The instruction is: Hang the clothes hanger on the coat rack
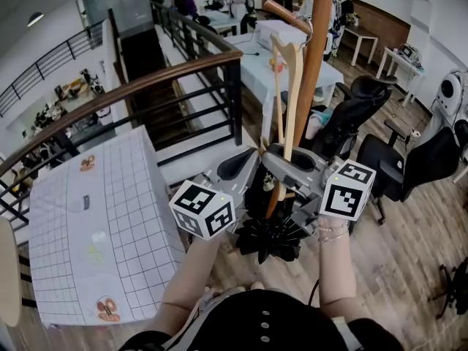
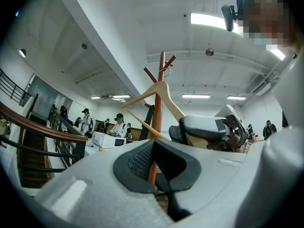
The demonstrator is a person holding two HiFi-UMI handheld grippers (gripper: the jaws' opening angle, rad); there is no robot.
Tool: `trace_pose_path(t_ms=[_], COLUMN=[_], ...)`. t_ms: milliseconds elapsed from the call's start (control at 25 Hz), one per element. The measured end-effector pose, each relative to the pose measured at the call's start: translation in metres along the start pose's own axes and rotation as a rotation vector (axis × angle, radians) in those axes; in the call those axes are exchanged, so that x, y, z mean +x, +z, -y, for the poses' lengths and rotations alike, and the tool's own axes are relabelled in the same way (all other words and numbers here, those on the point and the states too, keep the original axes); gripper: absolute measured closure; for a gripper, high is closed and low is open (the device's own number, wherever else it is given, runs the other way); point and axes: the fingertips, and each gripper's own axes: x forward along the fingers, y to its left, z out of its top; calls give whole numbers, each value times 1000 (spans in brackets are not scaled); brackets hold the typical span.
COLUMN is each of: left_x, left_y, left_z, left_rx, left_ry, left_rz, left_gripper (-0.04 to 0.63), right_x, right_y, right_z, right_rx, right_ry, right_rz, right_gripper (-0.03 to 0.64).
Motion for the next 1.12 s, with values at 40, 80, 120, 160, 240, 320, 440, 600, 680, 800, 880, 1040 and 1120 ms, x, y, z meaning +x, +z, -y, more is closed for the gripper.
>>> trace_pose_path(t_ms=[40, 80, 120, 160, 240, 320, 440, 600, 680, 800, 880, 1040, 1120], left_x=[2, 3, 3, 3, 3, 4, 7, 10, 12, 14, 15, 13, 13], left_y=[2, 3, 4, 6, 9, 14, 18, 19, 19, 19, 19, 16, 13], left_z=[0, -1, -2, -5, -11, -16, -18, -20, -20, -21, -21, -22, -25], left_rx=[4, 9, 14, 17, 17, 20, 28, 30, 29, 28, 28, 25, 23], left_ry=[-2, -3, -1, 2, 11, 19, 19, 15, 11, 5, 4, 5, 10], left_rz=[1, 2, 3, 6, 14, 22, 30, 35, 35, 33, 32, 29, 28], left_gripper=[597, 597, 597, 597, 597, 597, 597, 597, 597, 597, 597, 597, 597], right_x=[1, 2, 4, 6, 9, 11, 13, 17, 19, 22, 24, 29, 30], right_y=[3, 5, 7, 8, 10, 13, 17, 24, 26, 27, 28, 23, 20], right_z=[1, 3, 4, 5, 6, 8, 10, 9, 9, 9, 9, 11, 12], right_rx=[0, -1, -2, -1, 7, 20, 48, 99, 107, 106, 105, 124, 133], right_ry=[4, 6, 7, 9, 16, 22, 27, 43, 46, 50, 48, 42, 45], right_rz=[2, 2, 0, -2, 1, 7, 13, 33, 35, 31, 28, 16, 7], right_gripper=[505, 505, 505, 503, 504, 503, 503, 500, 498, 497, 495, 495, 495])
